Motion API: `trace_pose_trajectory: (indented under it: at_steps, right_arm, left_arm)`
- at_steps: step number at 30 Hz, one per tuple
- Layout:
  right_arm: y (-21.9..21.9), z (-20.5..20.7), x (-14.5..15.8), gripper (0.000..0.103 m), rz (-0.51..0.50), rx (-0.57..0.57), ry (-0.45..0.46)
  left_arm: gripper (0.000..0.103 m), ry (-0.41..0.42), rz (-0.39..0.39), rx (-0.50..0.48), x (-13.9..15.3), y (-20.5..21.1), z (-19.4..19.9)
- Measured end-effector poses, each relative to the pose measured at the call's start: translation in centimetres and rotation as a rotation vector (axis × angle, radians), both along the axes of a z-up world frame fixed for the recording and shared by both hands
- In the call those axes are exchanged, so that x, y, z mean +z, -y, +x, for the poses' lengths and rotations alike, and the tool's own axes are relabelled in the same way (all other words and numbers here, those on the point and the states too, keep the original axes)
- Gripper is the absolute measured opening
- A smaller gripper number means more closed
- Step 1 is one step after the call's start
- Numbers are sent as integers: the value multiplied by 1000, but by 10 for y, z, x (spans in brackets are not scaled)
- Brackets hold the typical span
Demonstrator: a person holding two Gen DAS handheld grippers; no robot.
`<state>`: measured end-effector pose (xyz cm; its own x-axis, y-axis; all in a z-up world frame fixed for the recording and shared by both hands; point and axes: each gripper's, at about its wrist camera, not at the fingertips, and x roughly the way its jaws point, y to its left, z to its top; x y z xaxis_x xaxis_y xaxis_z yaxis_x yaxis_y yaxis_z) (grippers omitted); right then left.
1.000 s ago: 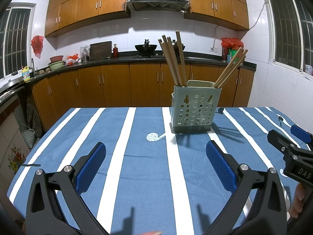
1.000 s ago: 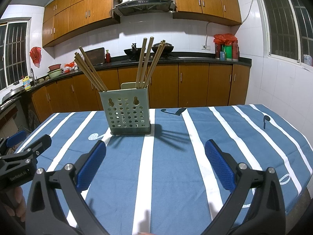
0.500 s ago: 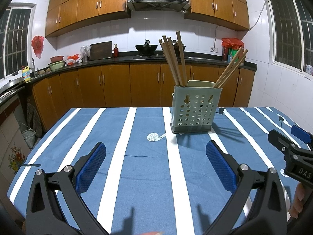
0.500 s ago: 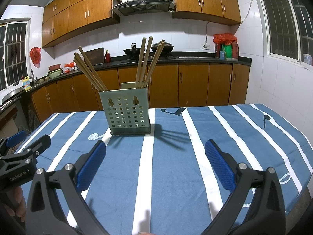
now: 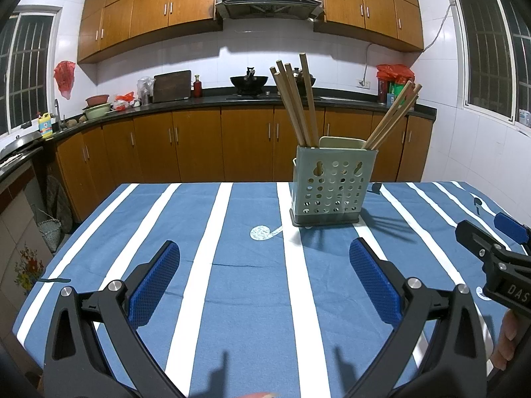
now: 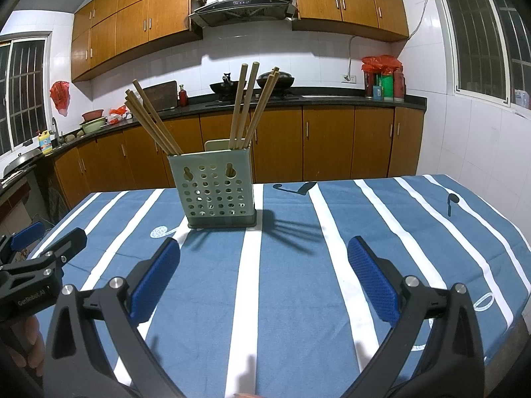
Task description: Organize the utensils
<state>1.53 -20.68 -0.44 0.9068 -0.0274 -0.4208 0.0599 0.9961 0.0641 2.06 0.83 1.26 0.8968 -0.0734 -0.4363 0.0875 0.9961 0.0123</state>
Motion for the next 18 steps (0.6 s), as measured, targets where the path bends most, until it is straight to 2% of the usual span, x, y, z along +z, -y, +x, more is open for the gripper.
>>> trace_pose_trajectory:
  at_steps: [18]
  right_arm:
    - [-1, 0, 0, 99, 1, -1, 0]
  left_arm:
    - [101, 0, 1, 12, 0, -2, -2]
